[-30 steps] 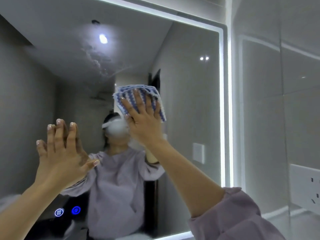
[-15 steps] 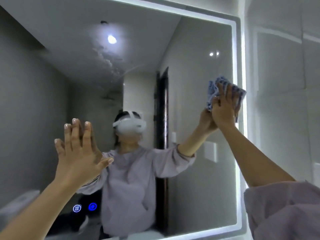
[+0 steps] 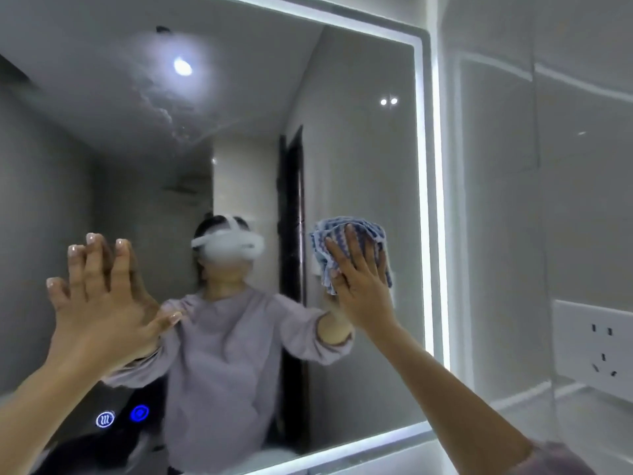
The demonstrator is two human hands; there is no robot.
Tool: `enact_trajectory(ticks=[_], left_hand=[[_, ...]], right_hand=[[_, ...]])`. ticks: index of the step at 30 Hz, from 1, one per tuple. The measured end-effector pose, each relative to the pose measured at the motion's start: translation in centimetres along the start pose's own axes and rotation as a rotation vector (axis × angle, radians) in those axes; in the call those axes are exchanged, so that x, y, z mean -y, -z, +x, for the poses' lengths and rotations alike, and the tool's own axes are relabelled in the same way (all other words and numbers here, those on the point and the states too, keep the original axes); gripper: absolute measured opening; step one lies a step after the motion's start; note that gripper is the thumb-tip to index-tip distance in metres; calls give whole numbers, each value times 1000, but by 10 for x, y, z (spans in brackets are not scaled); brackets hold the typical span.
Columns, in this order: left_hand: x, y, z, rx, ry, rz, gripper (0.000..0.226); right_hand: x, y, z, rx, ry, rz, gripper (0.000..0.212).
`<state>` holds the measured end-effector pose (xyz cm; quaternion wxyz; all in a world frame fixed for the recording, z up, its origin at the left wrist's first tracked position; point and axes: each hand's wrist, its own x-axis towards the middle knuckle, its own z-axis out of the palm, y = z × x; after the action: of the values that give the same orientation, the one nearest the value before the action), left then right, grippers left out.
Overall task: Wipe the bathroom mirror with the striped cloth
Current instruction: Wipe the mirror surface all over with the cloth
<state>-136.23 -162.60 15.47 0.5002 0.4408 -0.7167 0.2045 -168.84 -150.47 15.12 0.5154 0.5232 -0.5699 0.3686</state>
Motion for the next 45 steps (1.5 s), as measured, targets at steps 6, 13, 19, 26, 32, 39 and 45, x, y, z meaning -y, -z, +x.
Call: enact_trajectory(ticks=[6, 13, 19, 26, 32, 39, 45], left_hand=[[-6, 6, -1, 48, 20, -1, 116], [-5, 11, -1, 107, 7, 7, 121], [-4, 10, -1, 116, 12, -1, 122], [-4, 11, -3, 113, 9, -14, 121], [-2, 11, -3, 122, 14, -29, 121], [-2, 11, -2, 141, 22, -16, 121], [-4, 13, -1, 188, 25, 8, 121]], right_hand=[[-46, -6, 24, -280, -529, 63, 47], [-77, 11, 4, -102, -682, -3, 62], [-12, 5, -28, 5, -597, 65, 56], [113, -32, -102, 116, 37, 5, 61], [52, -33, -108, 128, -76, -40, 57], [-32, -11, -125, -60, -797, 178, 61], [-33, -15, -120, -181, -947, 266, 54]])
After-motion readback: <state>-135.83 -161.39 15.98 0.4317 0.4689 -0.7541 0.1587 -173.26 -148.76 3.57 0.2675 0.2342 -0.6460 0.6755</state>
